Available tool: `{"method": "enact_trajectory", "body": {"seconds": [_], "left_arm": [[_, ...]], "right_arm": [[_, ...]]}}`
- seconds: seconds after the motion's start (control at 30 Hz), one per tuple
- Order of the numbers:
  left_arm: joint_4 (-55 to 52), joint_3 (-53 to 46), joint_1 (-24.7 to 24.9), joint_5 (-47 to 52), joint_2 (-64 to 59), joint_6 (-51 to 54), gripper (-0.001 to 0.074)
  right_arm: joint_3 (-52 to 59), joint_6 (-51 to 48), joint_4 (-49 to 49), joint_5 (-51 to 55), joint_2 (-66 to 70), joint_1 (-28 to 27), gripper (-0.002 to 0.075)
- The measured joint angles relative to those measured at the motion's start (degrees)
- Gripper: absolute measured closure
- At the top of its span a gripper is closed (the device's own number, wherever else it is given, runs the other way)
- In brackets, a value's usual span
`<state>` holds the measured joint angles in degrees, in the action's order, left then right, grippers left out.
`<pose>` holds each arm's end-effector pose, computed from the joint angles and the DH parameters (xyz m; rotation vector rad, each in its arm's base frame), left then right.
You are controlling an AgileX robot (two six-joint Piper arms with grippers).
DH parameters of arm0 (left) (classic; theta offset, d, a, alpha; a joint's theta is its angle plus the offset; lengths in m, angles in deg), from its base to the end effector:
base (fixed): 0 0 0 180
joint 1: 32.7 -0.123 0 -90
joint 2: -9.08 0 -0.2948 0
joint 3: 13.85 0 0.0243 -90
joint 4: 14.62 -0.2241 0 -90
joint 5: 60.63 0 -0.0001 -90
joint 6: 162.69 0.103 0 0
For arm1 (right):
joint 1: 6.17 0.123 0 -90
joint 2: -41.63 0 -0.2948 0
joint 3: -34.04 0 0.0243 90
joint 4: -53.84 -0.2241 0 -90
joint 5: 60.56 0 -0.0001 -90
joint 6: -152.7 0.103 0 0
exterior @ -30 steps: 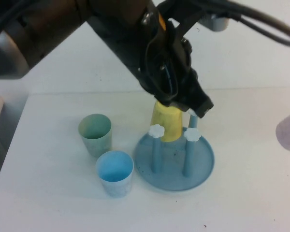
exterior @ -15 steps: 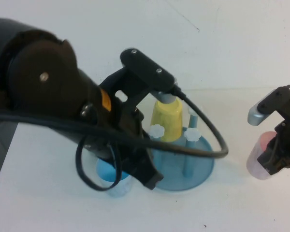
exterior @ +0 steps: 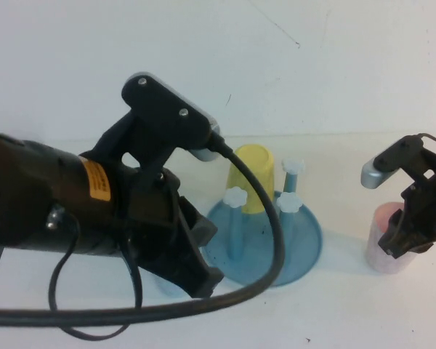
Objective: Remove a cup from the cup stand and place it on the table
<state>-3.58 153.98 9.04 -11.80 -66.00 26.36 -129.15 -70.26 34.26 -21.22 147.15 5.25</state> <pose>0.1528 -0.1563 0.3701 0.9599 2.2149 -0.5016 0.3050 0.0840 0.2131 -0.9700 2.5828 0.2251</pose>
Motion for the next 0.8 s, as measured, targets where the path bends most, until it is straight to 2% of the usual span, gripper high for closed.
{"method": "enact_trajectory", "body": {"seconds": [0.1, 0.2, 0.33, 0.47, 0.53, 0.8], "left_arm": [[0.0, -1.0, 0.0, -3.6, 1.6, -1.6, 0.0736], [0.0, -2.1, 0.0, -5.6, 3.6, -2.2, 0.0736], [-2.3, -3.9, 0.0, -6.6, 6.6, -3.8, 0.0736], [-9.1, -7.2, 0.0, -7.7, 10.5, -9.7, 0.0736], [-14.9, -9.7, 0.0, -8.5, 13.6, -15.4, 0.0736], [-33.5, -23.1, 0.1, -12.4, 26.9, -32.8, 0.0736]], "right_arm": [[0.0, 0.1, -0.9, 0.1, 0.0, 0.0, 0.0496], [0.0, 0.7, -1.8, 0.1, -0.3, 0.0, 0.0437], [0.0, 0.9, -2.9, 0.1, -3.9, 0.0, 0.0420], [0.0, 0.9, -3.4, 0.1, -11.0, 0.0, 0.0424], [0.0, 0.9, -3.4, 0.2, -15.8, 0.0, 0.0451], [2.3, -3.0, -5.4, 0.4, -33.9, 0.0, 0.0692]]}}
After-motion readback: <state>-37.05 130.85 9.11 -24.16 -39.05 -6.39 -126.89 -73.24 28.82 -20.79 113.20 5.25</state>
